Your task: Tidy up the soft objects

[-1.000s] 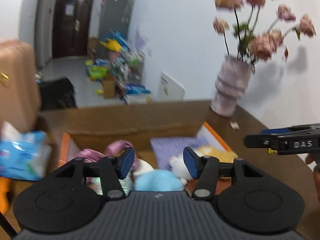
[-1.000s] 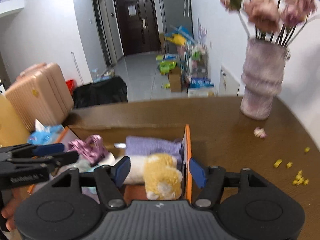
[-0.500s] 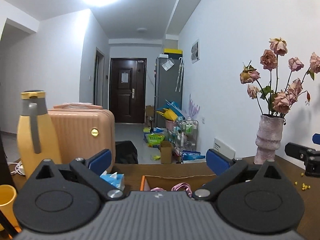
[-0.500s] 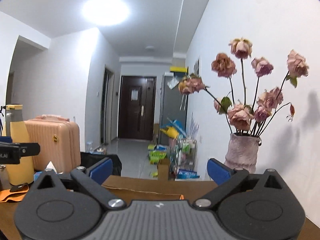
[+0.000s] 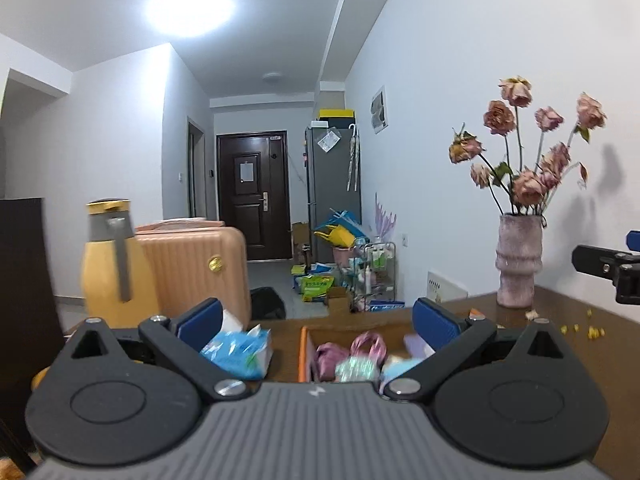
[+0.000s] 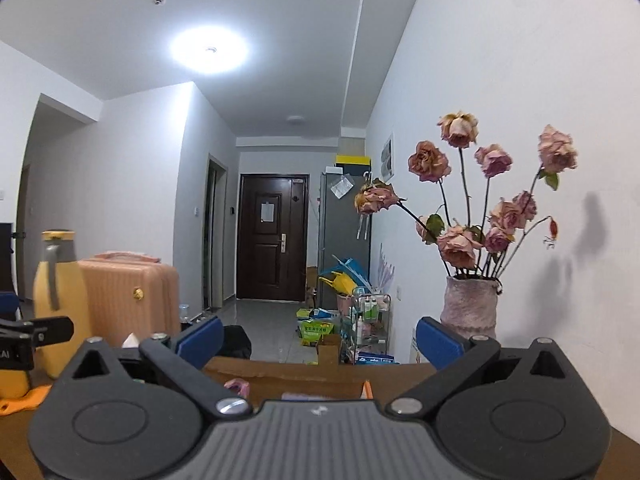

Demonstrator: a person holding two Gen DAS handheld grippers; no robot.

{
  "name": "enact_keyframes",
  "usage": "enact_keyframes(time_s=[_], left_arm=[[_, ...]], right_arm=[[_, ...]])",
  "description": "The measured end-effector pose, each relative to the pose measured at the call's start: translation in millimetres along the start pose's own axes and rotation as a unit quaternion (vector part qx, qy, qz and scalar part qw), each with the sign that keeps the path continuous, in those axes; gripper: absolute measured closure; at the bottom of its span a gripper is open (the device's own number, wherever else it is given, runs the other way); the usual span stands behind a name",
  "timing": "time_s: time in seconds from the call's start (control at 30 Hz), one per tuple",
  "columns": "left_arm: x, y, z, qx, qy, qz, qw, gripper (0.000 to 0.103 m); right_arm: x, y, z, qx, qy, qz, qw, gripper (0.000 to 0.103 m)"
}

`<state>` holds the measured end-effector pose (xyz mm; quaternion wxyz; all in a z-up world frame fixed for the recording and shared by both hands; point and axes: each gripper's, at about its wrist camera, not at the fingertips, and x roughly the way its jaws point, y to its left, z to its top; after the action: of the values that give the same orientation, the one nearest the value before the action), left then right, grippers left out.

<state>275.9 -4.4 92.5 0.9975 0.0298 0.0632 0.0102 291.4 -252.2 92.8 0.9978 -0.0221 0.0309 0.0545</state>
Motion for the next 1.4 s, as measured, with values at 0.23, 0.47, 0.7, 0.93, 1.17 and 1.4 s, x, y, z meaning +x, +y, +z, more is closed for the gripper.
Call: enact_keyframes(time_s=[0.23, 0.47, 0.7, 0.93, 1.17, 1.4], left_arm=[[-108.5, 18.0, -36.1, -0.025, -0.017, -0.011, 0.9995, 0.000], [-200.8, 15.4, -79.5, 0.003, -0.013, 0.006, 0.9999, 0.000], [-232.6, 15.7, -104.7, 0.023, 0.011, -0.002, 0.9997, 0.000], [-238.9, 15.9, -100.9, 0.007, -0.003, -0.009, 0.9999, 0.000], [-239.0, 14.7, -99.1, 0.002, 0.001, -0.011, 0.9999, 0.000], [-236.6, 15.8, -97.9, -0.002, 0.004, -0.011, 0.9999, 0.000]], right_arm=[[-96.2, 15.2, -42.9, 0.002, 0.039, 0.004, 0.999, 0.000], [-190.1, 28.2, -79.5, 0.061, 0.089, 0.015, 0.994, 0.000], [-231.5, 58.6, -102.6, 0.025, 0.088, 0.022, 0.996, 0.000], [-233.9, 68.6, -104.3, 0.038, 0.091, 0.042, 0.994, 0.000], [-240.0, 65.8, -97.7, 0.040, 0.073, 0.033, 0.996, 0.000], [-241.1, 64.2, -97.4, 0.040, 0.065, 0.024, 0.997, 0.000]])
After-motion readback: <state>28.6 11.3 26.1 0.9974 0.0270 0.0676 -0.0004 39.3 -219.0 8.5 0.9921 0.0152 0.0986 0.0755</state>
